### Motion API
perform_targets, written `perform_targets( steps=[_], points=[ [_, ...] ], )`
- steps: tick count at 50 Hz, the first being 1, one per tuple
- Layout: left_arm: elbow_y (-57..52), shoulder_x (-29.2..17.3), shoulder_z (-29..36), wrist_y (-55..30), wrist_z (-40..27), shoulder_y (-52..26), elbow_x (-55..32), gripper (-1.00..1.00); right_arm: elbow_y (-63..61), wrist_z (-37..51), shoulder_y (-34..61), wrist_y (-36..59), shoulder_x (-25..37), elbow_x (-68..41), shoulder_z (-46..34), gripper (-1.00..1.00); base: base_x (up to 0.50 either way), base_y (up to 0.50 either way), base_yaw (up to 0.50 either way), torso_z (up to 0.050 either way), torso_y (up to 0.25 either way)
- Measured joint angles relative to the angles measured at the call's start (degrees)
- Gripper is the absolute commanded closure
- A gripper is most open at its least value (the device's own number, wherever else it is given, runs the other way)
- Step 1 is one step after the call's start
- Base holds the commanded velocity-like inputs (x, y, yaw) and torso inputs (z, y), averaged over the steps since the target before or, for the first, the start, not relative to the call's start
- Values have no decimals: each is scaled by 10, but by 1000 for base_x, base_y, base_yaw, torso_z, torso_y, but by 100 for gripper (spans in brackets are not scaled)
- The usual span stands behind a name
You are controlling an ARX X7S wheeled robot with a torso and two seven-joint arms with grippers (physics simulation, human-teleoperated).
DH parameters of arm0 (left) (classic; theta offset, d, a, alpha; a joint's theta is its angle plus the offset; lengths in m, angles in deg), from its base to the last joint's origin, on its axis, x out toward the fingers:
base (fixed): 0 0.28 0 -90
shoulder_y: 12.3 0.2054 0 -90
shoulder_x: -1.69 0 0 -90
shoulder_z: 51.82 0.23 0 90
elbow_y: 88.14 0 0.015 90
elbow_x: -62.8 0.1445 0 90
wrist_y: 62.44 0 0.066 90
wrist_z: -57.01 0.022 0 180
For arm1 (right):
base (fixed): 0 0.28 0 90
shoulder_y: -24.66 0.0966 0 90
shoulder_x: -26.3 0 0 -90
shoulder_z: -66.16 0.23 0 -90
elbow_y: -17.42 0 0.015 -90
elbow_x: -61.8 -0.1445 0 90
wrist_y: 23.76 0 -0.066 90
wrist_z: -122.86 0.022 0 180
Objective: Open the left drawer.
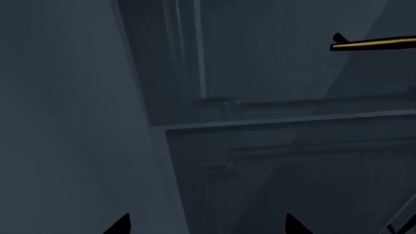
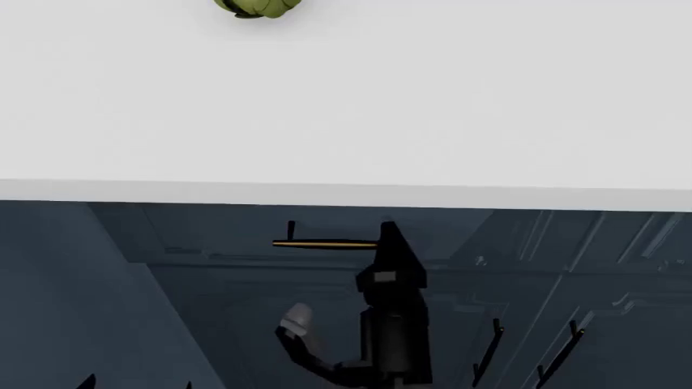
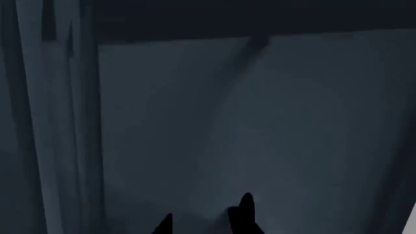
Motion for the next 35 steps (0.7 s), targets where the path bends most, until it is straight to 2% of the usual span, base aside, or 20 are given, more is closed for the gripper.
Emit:
perform_targets(
  steps=[11, 22, 35],
  points=[
    [1, 0, 2, 2, 0, -1, -1, -100, 21, 54, 16, -21, -8, -108, -62, 100, 7, 5, 0, 0, 0],
    [1, 0, 4, 3, -1, -2, -3, -100, 22, 84, 22, -33, -3, -145, -93, 100, 6, 5, 0, 0, 0],
    [2, 0, 5, 1, -3, -2, -4, -100, -107, 69, 22, 43, 52, -142, -118, 100, 3, 6, 1, 0, -1]
  ],
)
